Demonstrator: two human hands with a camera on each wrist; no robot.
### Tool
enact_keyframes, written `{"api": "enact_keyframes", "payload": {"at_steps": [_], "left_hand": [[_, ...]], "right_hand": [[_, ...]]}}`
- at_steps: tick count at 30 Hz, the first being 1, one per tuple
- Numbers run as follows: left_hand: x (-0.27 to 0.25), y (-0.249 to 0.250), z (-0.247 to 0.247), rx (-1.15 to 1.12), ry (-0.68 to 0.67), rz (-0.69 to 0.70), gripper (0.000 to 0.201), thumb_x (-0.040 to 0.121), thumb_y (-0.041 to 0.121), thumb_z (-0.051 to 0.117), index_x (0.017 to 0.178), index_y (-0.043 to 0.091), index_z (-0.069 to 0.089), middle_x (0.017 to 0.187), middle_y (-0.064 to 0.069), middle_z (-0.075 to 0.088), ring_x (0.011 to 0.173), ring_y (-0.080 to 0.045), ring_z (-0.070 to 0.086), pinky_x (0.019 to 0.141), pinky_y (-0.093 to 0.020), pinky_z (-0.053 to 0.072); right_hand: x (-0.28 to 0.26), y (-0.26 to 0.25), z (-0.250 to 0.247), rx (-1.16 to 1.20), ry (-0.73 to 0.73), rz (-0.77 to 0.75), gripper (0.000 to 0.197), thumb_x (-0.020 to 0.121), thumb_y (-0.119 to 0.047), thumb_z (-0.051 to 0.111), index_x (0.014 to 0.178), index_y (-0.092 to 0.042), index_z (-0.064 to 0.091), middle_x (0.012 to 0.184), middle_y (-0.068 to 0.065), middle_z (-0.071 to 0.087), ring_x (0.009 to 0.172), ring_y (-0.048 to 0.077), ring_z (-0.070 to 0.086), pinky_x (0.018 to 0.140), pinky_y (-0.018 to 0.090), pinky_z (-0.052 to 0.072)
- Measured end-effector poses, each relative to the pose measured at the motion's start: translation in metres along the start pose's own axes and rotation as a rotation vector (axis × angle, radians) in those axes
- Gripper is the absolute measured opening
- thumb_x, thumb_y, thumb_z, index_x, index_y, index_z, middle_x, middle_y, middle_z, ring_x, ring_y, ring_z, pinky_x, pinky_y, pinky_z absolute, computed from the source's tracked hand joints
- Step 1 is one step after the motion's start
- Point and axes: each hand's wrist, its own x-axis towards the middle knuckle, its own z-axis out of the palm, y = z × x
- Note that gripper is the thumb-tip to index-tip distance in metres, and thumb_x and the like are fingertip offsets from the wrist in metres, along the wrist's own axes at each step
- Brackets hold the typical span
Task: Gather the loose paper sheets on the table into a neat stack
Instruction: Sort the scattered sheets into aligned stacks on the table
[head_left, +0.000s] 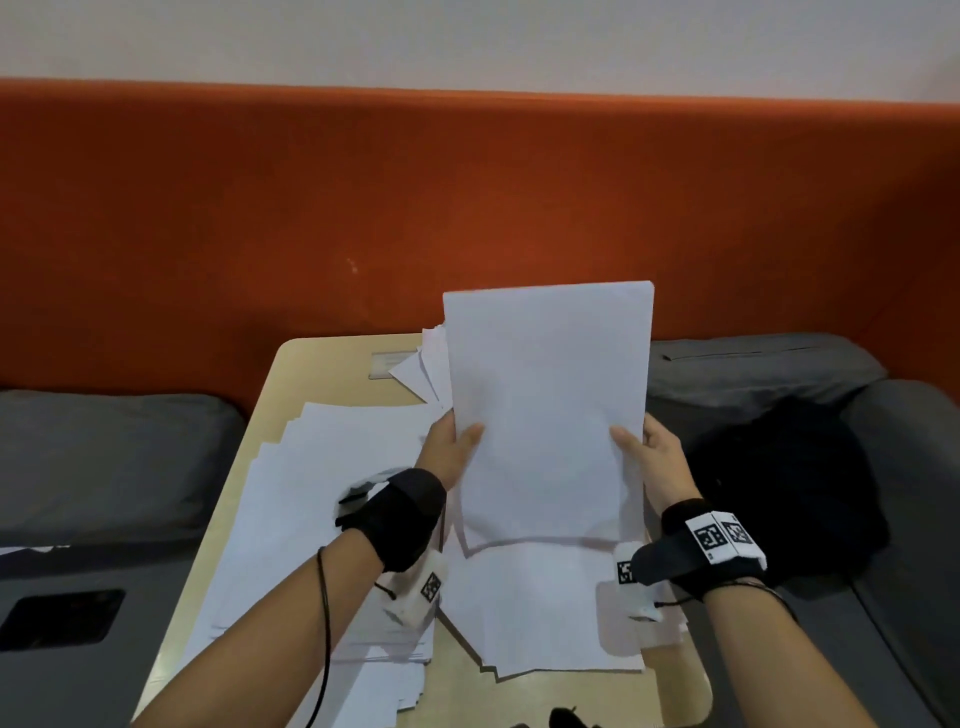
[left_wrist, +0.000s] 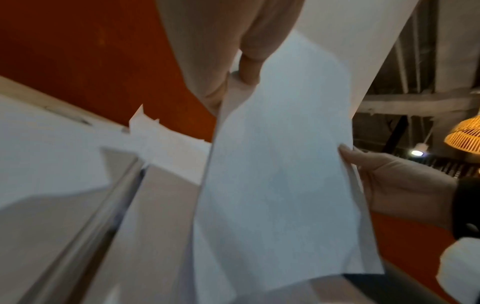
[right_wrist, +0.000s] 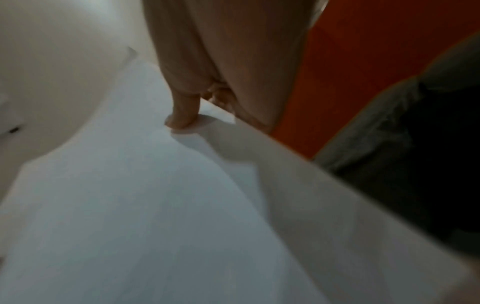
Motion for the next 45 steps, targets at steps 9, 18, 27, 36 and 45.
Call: {"api": "enact_keyframes", "payload": {"at_steps": [9, 18, 27, 36, 45], "left_hand": [[0.016, 0.053, 0.002, -0.146, 0.039, 0.261, 0.023, 0.095, -0.005, 0.039, 0.111, 0.007, 0.051, 0.099, 0.008, 0.06, 0.076, 0.014, 0.061, 0.072, -0.007, 0.047], [0.009, 0.03, 0.001, -0.089, -0.005, 0.176, 0.023, 0.091, -0.002, 0.052, 0.112, 0.006, 0.055, 0.108, -0.003, 0.062, 0.083, -0.002, 0.063, 0.075, -0.012, 0.051], [-0.005, -0.001, -0.004, -0.039, -0.137, -0.143, 0.016, 0.086, -0.009, 0.055, 0.096, 0.002, 0.061, 0.073, -0.002, 0.067, 0.058, -0.01, 0.064, 0.058, -0.016, 0.055], [0.001, 0.013, -0.003, -0.112, -0.137, -0.147, 0.02, 0.094, 0.0, 0.048, 0.077, 0.004, 0.059, 0.064, -0.007, 0.062, 0.054, -0.007, 0.066, 0.059, -0.013, 0.054], [0.0, 0.002, -0.007, -0.036, -0.113, -0.156, 0.024, 0.089, -0.002, 0.055, 0.066, 0.006, 0.053, 0.044, 0.003, 0.059, 0.048, -0.009, 0.062, 0.053, -0.014, 0.052]], "right_hand": [[0.01, -0.05, 0.003, -0.015, 0.013, -0.19, 0.022, 0.089, -0.005, 0.058, 0.108, -0.017, 0.062, 0.097, -0.012, 0.07, 0.088, 0.001, 0.067, 0.073, 0.014, 0.052], [0.007, -0.03, 0.009, -0.048, 0.026, -0.069, 0.023, 0.09, -0.007, 0.058, 0.112, -0.002, 0.061, 0.102, 0.005, 0.066, 0.086, 0.011, 0.064, 0.064, 0.01, 0.051], [0.024, -0.055, -0.01, 0.077, 0.314, -0.139, 0.03, 0.094, -0.007, 0.053, 0.122, 0.003, 0.054, 0.111, 0.007, 0.059, 0.098, 0.018, 0.056, 0.072, 0.009, 0.05], [0.03, -0.047, -0.022, 0.048, 0.421, -0.128, 0.033, 0.093, -0.006, 0.055, 0.124, 0.002, 0.053, 0.117, 0.011, 0.06, 0.107, 0.022, 0.057, 0.101, 0.038, 0.044], [0.028, -0.044, -0.023, 0.073, 0.411, -0.106, 0.035, 0.093, -0.006, 0.054, 0.127, 0.002, 0.051, 0.115, 0.006, 0.058, 0.104, 0.018, 0.056, 0.091, 0.029, 0.043]]}}
